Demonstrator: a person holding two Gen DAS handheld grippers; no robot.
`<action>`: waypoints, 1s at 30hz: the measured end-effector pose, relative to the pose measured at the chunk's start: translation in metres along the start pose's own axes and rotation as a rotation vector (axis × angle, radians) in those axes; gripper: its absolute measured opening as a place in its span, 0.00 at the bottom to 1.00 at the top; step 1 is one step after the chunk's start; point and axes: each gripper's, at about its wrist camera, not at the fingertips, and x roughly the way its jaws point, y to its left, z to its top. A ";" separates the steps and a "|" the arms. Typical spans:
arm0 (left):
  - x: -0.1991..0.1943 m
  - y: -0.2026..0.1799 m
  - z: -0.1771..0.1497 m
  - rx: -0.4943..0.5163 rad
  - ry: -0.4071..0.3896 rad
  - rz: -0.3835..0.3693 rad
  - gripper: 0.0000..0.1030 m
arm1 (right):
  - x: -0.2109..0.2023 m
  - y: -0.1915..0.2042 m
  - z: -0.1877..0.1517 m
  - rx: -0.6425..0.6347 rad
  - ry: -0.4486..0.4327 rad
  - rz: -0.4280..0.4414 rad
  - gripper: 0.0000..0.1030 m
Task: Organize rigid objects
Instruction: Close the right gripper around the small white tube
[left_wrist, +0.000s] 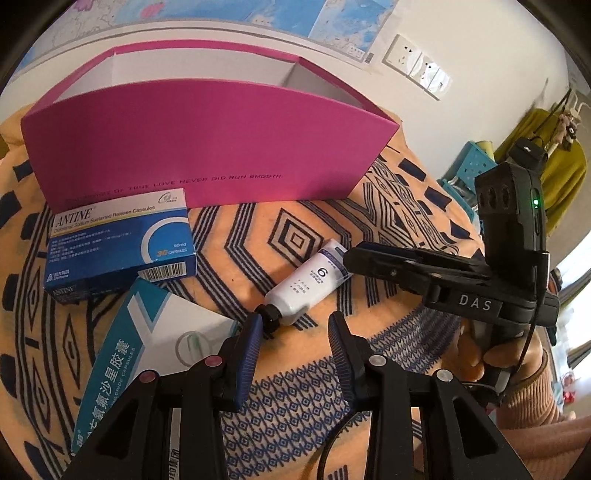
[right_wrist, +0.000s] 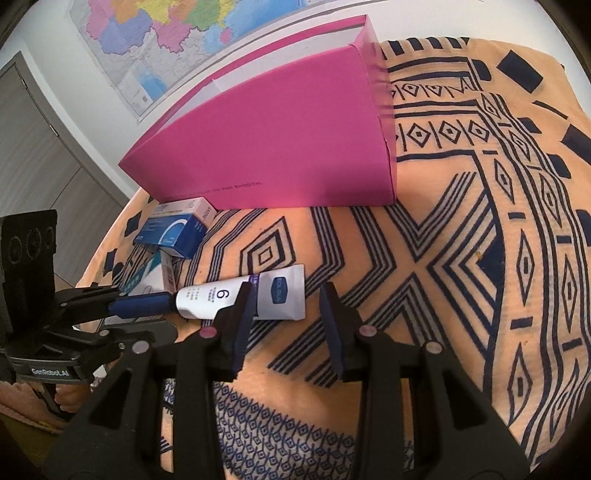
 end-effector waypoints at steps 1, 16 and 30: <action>-0.001 -0.001 0.000 0.002 -0.003 -0.001 0.35 | 0.001 0.001 0.000 -0.001 0.000 0.001 0.37; 0.006 -0.001 0.002 -0.019 0.017 0.000 0.35 | 0.003 0.007 0.000 0.000 -0.004 0.037 0.44; 0.000 -0.007 0.007 -0.007 -0.007 -0.019 0.35 | -0.024 0.010 0.000 -0.010 -0.061 0.026 0.44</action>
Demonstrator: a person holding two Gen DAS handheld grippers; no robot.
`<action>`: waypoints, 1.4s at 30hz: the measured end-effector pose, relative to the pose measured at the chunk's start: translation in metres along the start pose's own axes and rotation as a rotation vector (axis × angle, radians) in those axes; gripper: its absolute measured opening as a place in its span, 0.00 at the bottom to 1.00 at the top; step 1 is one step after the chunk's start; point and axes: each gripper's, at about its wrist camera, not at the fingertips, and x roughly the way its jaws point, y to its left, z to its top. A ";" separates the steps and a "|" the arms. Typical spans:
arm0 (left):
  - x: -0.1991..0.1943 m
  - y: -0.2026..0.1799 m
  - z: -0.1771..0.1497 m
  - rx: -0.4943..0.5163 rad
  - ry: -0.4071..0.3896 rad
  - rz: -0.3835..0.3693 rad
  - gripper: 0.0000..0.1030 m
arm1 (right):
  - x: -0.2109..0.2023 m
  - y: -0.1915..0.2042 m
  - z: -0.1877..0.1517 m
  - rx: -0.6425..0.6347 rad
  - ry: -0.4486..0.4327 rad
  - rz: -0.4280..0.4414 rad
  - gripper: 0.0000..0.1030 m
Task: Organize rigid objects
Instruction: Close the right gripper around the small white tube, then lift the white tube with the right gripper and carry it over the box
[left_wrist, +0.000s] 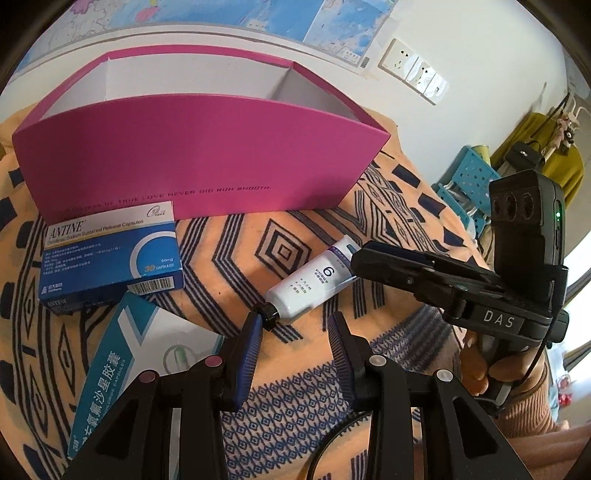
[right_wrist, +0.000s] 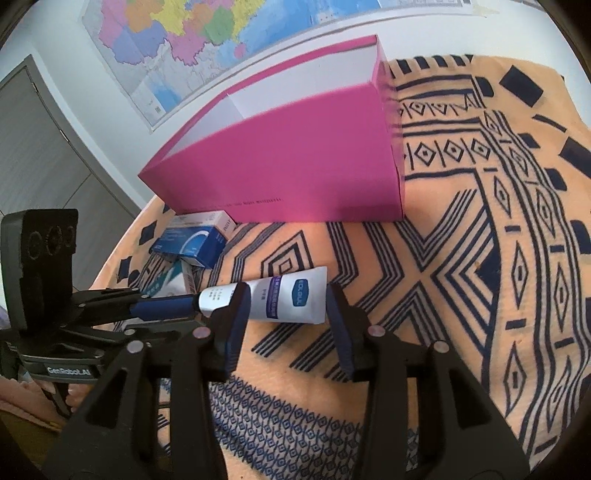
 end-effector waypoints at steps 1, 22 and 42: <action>-0.001 0.000 0.000 0.000 -0.003 0.000 0.35 | -0.002 0.000 0.000 -0.001 -0.005 0.000 0.44; -0.029 -0.014 0.026 0.057 -0.106 0.000 0.35 | -0.033 0.019 0.026 -0.061 -0.101 -0.006 0.44; -0.056 -0.029 0.063 0.135 -0.231 0.051 0.38 | -0.046 0.028 0.057 -0.120 -0.166 -0.018 0.44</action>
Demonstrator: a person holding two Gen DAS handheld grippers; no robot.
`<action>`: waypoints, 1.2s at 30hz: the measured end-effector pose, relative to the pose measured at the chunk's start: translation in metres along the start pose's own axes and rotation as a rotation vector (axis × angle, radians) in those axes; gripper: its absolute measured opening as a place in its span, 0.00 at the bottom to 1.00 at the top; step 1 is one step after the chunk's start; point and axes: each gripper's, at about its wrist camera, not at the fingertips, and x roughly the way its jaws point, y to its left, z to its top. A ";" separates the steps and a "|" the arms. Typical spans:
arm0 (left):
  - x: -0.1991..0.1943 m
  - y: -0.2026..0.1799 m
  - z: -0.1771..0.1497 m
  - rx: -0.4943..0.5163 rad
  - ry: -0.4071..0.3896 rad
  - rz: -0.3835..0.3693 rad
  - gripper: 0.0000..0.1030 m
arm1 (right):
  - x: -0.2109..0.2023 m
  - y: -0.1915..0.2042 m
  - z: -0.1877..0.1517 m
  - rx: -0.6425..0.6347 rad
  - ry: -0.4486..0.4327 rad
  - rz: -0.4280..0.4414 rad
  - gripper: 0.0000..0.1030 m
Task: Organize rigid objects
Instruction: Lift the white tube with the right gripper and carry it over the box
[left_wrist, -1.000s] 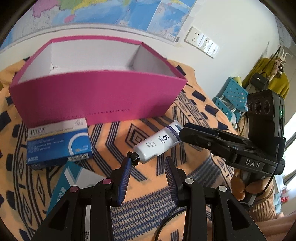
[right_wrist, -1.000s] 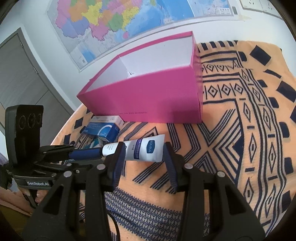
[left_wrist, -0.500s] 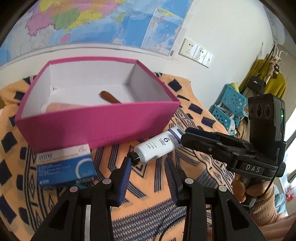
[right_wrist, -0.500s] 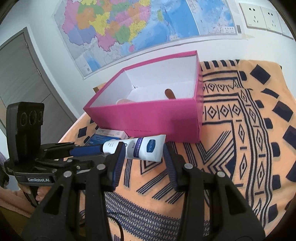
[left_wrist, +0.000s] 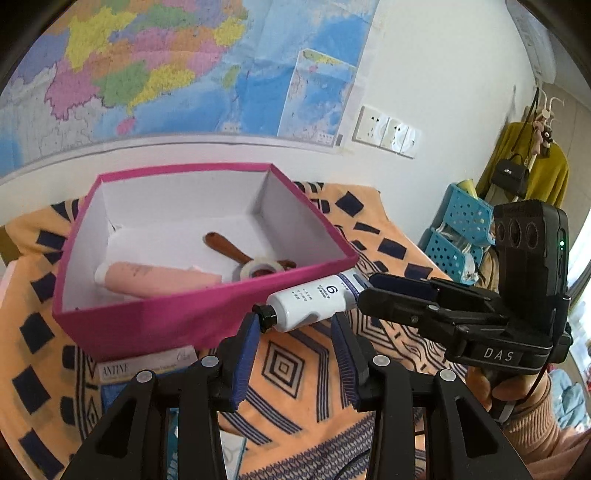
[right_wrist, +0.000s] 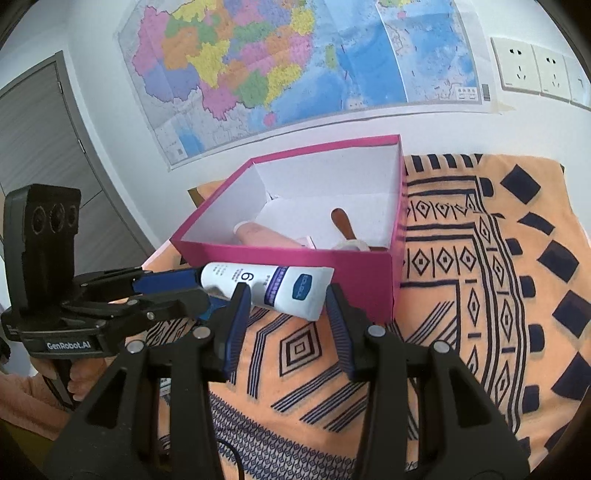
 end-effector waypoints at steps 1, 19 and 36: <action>0.000 0.000 0.001 0.003 -0.003 0.001 0.38 | 0.000 0.000 0.001 -0.002 -0.001 -0.001 0.44; 0.012 0.004 0.027 0.017 -0.028 0.011 0.38 | 0.009 -0.010 0.024 -0.025 -0.019 -0.030 0.44; 0.033 0.014 0.044 -0.003 -0.014 0.019 0.38 | 0.022 -0.020 0.038 -0.021 -0.013 -0.056 0.44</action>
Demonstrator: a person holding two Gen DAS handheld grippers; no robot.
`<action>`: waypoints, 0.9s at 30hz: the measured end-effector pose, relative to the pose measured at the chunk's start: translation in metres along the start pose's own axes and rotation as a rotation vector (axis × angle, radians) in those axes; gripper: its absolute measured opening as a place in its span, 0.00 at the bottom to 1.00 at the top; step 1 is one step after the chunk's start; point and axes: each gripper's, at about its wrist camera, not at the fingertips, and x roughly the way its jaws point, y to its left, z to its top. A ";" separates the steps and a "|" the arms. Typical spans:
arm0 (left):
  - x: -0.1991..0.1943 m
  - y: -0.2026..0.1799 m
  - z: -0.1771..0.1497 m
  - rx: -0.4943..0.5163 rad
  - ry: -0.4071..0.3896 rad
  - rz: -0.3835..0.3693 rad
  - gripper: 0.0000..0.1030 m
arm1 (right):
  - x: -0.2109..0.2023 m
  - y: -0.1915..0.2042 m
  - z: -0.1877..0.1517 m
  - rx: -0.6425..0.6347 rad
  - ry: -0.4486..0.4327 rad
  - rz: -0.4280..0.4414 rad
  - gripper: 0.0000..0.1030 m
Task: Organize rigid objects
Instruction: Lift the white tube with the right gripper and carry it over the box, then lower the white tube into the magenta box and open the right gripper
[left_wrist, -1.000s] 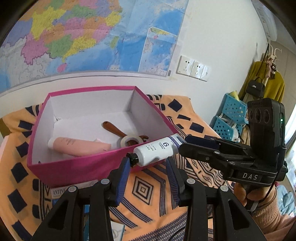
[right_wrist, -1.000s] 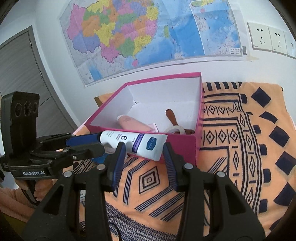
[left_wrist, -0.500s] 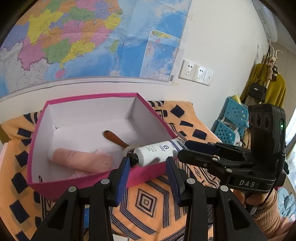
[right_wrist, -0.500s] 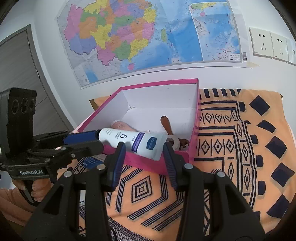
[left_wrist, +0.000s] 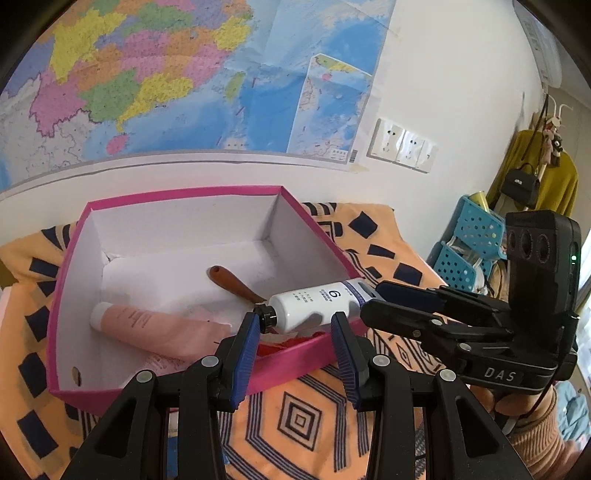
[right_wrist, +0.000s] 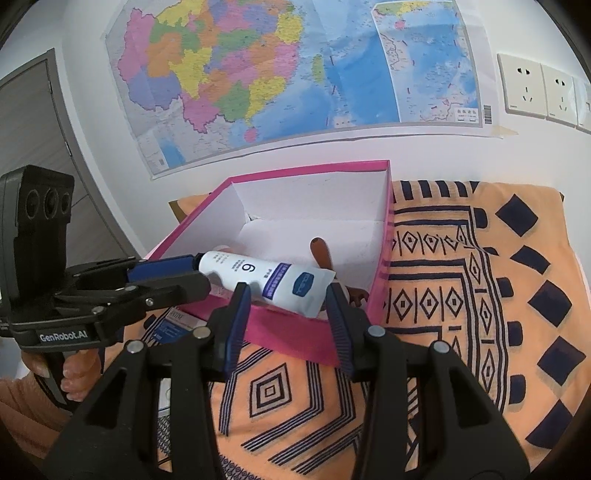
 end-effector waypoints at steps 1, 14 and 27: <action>0.001 0.001 0.000 -0.003 0.001 0.002 0.38 | 0.001 0.000 0.001 -0.001 0.001 0.000 0.44; 0.017 0.009 0.005 -0.027 0.021 0.020 0.38 | 0.013 -0.003 0.005 -0.005 0.020 -0.024 0.44; 0.048 0.021 0.006 -0.069 0.092 0.017 0.38 | 0.021 -0.004 0.004 -0.005 0.031 -0.077 0.44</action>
